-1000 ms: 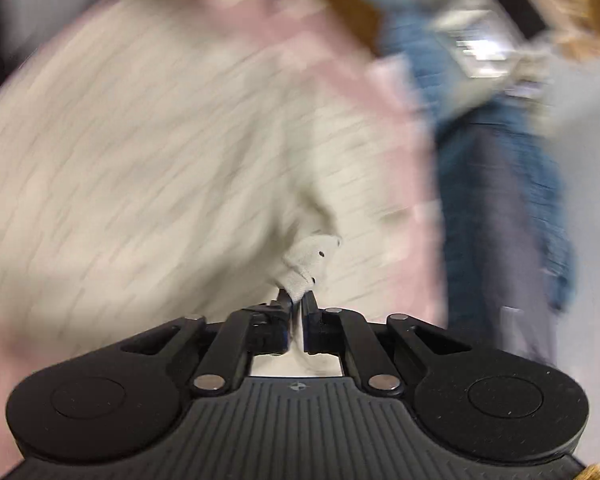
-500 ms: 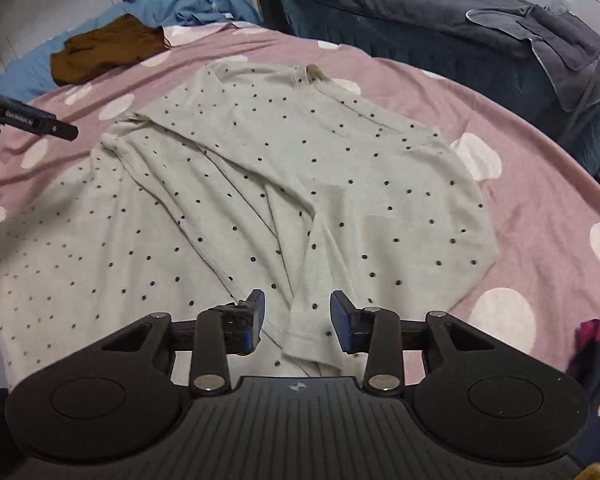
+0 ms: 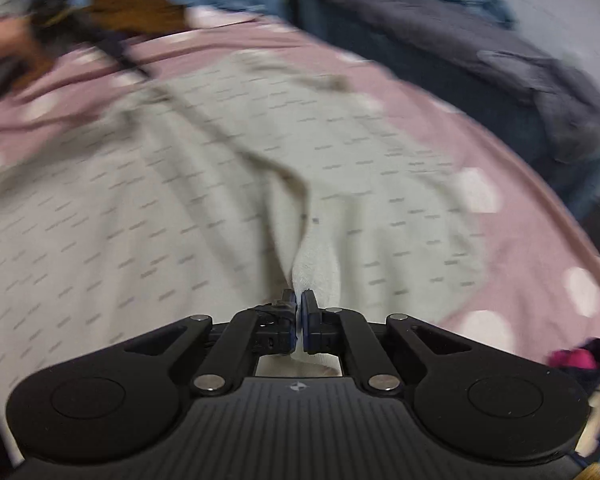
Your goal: Fold small clothes
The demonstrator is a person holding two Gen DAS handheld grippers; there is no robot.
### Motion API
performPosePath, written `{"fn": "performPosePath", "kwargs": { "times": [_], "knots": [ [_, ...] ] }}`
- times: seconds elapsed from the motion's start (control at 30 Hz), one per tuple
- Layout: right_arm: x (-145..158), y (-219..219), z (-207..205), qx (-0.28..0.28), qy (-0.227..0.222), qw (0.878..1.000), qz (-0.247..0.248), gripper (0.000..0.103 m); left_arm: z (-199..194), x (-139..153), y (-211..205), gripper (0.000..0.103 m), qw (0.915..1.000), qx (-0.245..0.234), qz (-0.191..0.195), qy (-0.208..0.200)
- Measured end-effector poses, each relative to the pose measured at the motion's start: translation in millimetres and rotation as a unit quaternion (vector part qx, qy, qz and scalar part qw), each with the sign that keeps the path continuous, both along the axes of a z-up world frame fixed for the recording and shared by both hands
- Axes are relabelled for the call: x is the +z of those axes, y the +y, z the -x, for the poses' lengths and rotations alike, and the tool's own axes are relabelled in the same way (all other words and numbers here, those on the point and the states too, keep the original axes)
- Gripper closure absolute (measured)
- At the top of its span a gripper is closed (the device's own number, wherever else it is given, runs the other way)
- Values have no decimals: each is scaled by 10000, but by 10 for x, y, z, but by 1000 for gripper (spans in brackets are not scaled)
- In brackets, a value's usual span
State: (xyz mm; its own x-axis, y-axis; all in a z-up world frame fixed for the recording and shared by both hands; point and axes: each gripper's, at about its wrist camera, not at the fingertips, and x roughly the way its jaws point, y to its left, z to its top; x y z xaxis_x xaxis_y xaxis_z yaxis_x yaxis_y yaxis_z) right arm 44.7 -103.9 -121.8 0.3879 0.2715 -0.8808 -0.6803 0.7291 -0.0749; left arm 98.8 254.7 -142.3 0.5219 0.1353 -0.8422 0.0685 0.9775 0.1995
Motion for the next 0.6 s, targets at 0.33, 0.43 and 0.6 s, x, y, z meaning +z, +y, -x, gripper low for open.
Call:
{"fn": "performPosePath", "kwargs": {
  "times": [0.33,0.43,0.6],
  "knots": [
    [-90,-307,223,-804,516,9935,-616,56,232,-28,-38,24,9984,-404,-245,321],
    [-114,-491,-1,-1715,840,9758,-1062,56,237,-27,-82,24,9982,-439,-229,325],
    [-456,-683,-135,-2653,1710,9382,-1417,56,219,-15,-158,23,9980,-491,-182,349]
  ]
}}
